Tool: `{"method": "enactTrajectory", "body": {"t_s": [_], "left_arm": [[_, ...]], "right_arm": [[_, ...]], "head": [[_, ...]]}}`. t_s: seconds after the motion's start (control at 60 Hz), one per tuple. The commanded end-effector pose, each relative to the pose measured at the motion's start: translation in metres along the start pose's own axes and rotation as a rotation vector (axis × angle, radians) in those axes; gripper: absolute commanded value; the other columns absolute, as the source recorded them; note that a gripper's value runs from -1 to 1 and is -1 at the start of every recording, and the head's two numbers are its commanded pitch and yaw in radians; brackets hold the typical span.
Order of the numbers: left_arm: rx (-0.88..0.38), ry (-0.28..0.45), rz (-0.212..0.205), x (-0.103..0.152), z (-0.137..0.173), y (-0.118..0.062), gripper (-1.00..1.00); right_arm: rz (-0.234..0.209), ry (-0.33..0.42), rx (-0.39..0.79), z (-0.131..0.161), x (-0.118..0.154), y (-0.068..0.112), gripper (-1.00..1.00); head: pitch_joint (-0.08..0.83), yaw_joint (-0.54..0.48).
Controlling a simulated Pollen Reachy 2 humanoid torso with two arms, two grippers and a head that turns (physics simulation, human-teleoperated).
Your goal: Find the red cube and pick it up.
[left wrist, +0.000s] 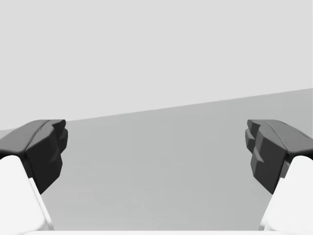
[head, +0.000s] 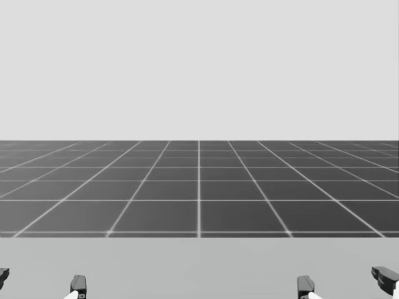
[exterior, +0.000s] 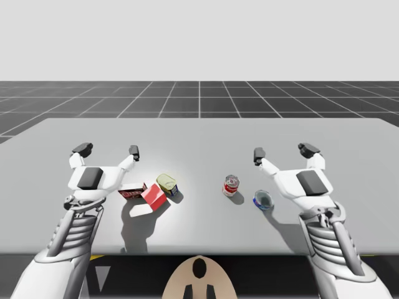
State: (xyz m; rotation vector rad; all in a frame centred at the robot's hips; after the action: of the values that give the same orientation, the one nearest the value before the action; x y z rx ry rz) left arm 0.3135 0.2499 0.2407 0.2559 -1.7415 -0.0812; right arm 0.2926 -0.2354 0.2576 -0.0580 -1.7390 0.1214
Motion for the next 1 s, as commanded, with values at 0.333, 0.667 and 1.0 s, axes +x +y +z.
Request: {"method": "enactTrajectory", "body": {"t_s": [0.333,0.667,1.0], "left_arm": [[0.005,-0.007,-0.012,0.0001,0.0004,-0.0011,-1.00],[0.006,-0.010,-0.017,0.0002,0.0002,-0.0008,-1.00],[0.007,-0.010,-0.018,0.0004,0.0002,-0.0004,-1.00]], "right_arm": [[0.041,0.043,0.049,-0.0031,-0.0050,0.0018,-1.00],[0.058,0.049,0.051,-0.0032,-0.0067,0.0037,-1.00],[0.087,0.058,0.070,-0.0025,-0.0086,0.0064,-1.00]], "head": [[0.151,0.00],[0.390,0.05],[0.565,0.18]]}}
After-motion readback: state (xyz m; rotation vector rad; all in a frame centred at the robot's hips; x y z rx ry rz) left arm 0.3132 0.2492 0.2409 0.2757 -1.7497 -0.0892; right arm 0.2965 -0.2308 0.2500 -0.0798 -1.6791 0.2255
